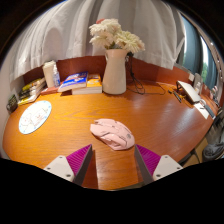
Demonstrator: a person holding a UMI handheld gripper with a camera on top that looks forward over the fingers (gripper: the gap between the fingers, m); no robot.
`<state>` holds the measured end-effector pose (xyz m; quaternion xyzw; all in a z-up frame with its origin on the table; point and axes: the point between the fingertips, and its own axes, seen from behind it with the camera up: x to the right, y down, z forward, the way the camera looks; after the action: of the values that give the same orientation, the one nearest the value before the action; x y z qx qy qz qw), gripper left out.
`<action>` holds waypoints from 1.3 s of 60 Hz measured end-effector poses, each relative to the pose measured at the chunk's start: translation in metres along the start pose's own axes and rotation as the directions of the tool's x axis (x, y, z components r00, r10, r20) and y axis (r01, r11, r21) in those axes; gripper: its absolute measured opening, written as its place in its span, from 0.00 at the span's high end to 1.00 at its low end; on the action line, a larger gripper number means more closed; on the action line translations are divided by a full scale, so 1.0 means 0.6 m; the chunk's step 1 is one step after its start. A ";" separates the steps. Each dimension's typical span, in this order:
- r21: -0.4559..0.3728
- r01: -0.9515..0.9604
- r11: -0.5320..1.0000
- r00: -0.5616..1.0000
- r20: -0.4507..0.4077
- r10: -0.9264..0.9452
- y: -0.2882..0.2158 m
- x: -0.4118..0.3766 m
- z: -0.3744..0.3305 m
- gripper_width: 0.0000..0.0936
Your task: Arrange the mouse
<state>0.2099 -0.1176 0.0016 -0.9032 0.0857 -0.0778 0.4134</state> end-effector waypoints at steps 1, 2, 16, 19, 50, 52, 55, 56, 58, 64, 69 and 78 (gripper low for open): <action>0.000 -0.001 1.000 1.000 0.006 0.001 -0.005 0.004 0.009 0.09; 0.001 -0.002 1.000 1.000 0.011 0.002 -0.010 0.007 0.018 0.09; -0.021 -0.016 1.000 0.995 0.095 0.018 -0.062 0.015 0.107 0.09; -0.023 -0.022 0.999 0.994 0.103 0.024 -0.072 0.013 0.119 0.11; -0.083 -0.033 0.996 0.996 0.085 0.040 -0.113 0.012 0.174 0.56; -0.101 -0.053 0.993 0.994 0.087 0.061 -0.116 0.011 0.171 0.56; -0.096 -0.066 0.993 0.995 0.075 0.073 -0.139 0.008 0.162 0.56; -0.085 -0.056 0.995 0.996 0.069 0.062 -0.151 0.007 0.157 0.56; -0.051 -0.033 0.998 0.998 0.056 0.036 -0.185 0.001 0.142 0.56; 0.067 -0.046 0.997 0.997 0.061 0.042 -0.305 -0.054 0.076 0.56; 0.163 -0.052 0.985 0.996 0.083 0.038 -0.403 -0.120 0.017 0.56; 0.268 -0.025 0.963 0.991 0.133 -0.011 -0.504 -0.274 -0.058 0.55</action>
<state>0.0698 0.0877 0.2427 -0.8414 0.0496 -0.0269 0.5374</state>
